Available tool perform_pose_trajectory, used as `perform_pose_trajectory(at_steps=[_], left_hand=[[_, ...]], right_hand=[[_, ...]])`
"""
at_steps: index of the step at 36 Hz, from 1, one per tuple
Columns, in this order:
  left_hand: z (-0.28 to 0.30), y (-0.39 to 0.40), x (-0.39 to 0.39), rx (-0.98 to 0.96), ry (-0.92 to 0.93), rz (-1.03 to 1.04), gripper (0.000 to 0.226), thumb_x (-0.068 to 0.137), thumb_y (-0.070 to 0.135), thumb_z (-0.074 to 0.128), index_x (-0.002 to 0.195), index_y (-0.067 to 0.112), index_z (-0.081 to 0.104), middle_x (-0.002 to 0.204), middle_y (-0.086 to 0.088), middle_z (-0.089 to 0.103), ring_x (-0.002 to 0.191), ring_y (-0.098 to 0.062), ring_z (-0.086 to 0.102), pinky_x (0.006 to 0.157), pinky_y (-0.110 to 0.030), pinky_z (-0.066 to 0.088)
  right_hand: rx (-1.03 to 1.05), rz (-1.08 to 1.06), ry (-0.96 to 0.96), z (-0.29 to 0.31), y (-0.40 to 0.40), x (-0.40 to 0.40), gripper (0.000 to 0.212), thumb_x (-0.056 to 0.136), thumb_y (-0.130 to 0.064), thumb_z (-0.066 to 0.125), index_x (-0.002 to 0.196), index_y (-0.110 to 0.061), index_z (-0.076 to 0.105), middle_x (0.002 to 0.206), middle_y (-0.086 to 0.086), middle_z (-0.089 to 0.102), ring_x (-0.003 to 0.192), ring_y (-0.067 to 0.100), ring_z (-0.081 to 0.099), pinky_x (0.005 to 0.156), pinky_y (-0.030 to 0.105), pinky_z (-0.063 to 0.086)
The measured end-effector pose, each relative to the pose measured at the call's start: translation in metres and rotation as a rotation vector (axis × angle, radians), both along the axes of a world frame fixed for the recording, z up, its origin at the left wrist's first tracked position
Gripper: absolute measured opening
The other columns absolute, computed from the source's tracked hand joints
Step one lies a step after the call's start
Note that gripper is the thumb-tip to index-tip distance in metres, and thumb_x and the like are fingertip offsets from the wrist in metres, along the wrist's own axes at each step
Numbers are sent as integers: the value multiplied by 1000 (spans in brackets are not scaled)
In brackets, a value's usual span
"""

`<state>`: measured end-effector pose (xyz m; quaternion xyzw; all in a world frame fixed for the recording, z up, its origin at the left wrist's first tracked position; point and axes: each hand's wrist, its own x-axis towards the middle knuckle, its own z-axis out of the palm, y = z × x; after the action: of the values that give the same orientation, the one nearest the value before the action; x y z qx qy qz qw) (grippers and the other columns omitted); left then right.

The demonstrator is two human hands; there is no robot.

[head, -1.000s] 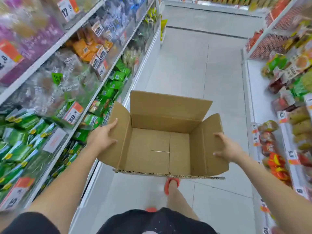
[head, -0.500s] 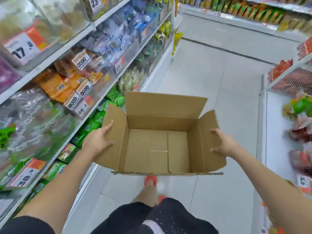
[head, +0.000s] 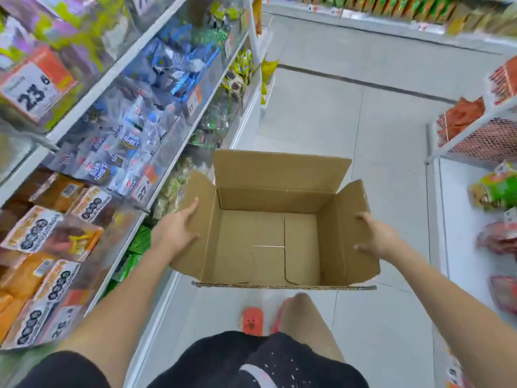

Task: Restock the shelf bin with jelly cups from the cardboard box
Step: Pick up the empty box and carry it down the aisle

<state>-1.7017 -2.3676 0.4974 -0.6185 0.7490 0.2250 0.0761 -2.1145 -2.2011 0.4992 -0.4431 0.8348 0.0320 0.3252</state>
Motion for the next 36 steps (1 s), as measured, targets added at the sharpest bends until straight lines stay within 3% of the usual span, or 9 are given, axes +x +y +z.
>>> perform_pose_trajectory(at_steps=[5, 8, 12, 18, 21, 27, 31, 36], left_hand=[[-6, -76, -65, -2, -18, -24, 88, 78, 33, 75, 145, 45, 20, 127, -5, 60, 103, -24, 61, 77, -33, 51], [-11, -120, -106, 23, 0, -2, 89, 78, 28, 76, 146, 42, 20, 123, -4, 62, 85, -17, 59, 64, -27, 49], [-16, -173, -159, 53, 37, 51, 91, 76, 26, 77, 145, 45, 21, 123, -7, 64, 95, -23, 65, 78, -35, 53], [-21, -244, -223, 39, 60, 88, 90, 77, 32, 75, 144, 48, 18, 123, -2, 64, 93, -22, 65, 75, -34, 54], [-30, -276, -250, 48, 30, 117, 87, 80, 33, 72, 146, 46, 17, 124, -1, 64, 95, -23, 65, 72, -30, 50], [-50, -339, -297, 56, -33, 178, 85, 81, 37, 71, 145, 47, 16, 112, -3, 68, 88, -24, 65, 68, -33, 53], [-66, -375, -321, 78, -27, 241, 89, 79, 34, 73, 147, 44, 16, 110, -3, 70, 74, -19, 65, 56, -30, 52], [-93, -395, -348, 130, -68, 354, 90, 81, 33, 71, 147, 43, 11, 90, -7, 70, 64, -16, 59, 50, -28, 48]], right_hand=[[20, 16, 36, -8, -66, -62, 87, 74, -26, 79, 144, -29, 27, 135, 8, 52, 113, 29, 55, 89, 34, 47], [27, 23, 22, -12, -113, -104, 84, 75, -25, 78, 143, -28, 28, 136, 7, 51, 112, 29, 56, 88, 35, 49], [43, 63, 46, -12, -176, -158, 83, 76, -25, 77, 143, -27, 27, 135, 6, 53, 108, 28, 58, 85, 34, 49], [44, 87, 73, -9, -270, -232, 82, 79, -23, 75, 143, -32, 25, 134, 5, 54, 98, 28, 61, 81, 38, 52], [53, 122, 106, -12, -321, -264, 83, 79, -26, 74, 144, -35, 23, 135, 4, 54, 103, 28, 60, 82, 38, 52], [97, 209, 119, -25, -425, -316, 81, 79, -30, 73, 142, -38, 23, 121, 4, 61, 93, 25, 60, 78, 36, 53], [122, 272, 138, -39, -493, -342, 83, 80, -29, 72, 144, -38, 20, 125, 5, 60, 102, 26, 60, 83, 37, 53], [144, 396, 127, -61, -574, -371, 81, 81, -28, 72, 144, -37, 21, 121, 8, 61, 106, 28, 59, 85, 37, 52]])
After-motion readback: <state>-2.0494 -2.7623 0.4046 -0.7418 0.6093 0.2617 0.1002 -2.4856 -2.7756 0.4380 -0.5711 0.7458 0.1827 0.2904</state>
